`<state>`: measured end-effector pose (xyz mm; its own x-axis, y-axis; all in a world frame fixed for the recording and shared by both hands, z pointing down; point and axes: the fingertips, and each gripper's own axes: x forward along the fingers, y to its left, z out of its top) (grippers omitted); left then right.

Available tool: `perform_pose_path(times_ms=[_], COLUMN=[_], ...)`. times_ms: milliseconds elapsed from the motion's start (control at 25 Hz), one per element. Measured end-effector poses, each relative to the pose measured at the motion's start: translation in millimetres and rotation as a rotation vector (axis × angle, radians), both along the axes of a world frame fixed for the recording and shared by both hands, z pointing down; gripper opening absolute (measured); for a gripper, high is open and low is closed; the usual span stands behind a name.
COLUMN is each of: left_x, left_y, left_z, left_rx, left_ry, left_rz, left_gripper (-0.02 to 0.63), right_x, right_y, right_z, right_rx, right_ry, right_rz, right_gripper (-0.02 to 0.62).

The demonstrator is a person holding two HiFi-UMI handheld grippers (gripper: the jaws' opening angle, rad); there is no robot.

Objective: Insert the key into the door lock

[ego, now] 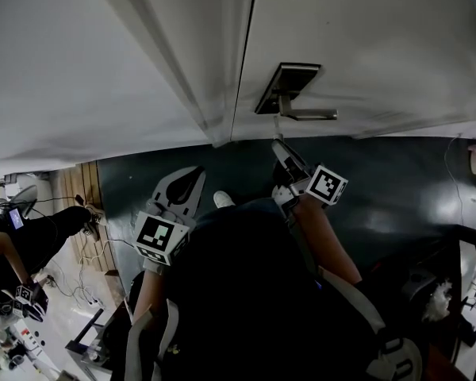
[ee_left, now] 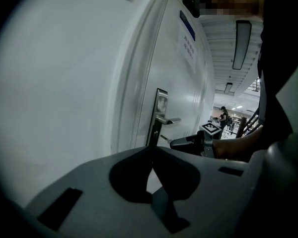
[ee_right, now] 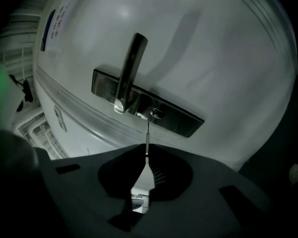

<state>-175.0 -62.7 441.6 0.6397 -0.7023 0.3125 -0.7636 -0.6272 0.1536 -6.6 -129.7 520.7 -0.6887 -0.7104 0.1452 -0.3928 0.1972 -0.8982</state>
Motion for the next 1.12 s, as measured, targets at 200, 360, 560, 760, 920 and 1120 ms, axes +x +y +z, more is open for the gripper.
perform_pose_path(times_ms=[200,360,560,760,920,1120], left_x=[-1.5,0.8,1.1,-0.8,-3.2,-6.7], left_y=[-6.7,-8.8,-9.8,-10.0,-10.0,-11.1], left_z=[0.5,3.5,2.7,2.8,4.5,1.9], left_rx=[0.0,-0.005,-0.003,-0.002,-0.004,0.0], left_ry=[-0.009,-0.02,-0.018,-0.017,-0.016,-0.015], left_rz=[0.011,0.026,0.028,0.024,0.017,0.009], left_gripper=[0.008,0.008,0.008,0.008,0.008,0.008], right_x=[2.8,6.2,3.3,-0.1,-1.1,-1.3], right_y=[-11.8,-17.1,-19.2,-22.6,-26.3,-29.5], right_z=[3.0,8.8,9.0,5.0,4.9,5.6], right_rx=[-0.026,-0.066,-0.083,-0.091,-0.101,-0.125], right_ry=[-0.069,-0.129,-0.167,-0.21,-0.242,-0.284], right_rz=[0.024,0.045,0.046,0.048,0.057,0.076], right_gripper=[0.032,0.032,0.032,0.032,0.032,0.032])
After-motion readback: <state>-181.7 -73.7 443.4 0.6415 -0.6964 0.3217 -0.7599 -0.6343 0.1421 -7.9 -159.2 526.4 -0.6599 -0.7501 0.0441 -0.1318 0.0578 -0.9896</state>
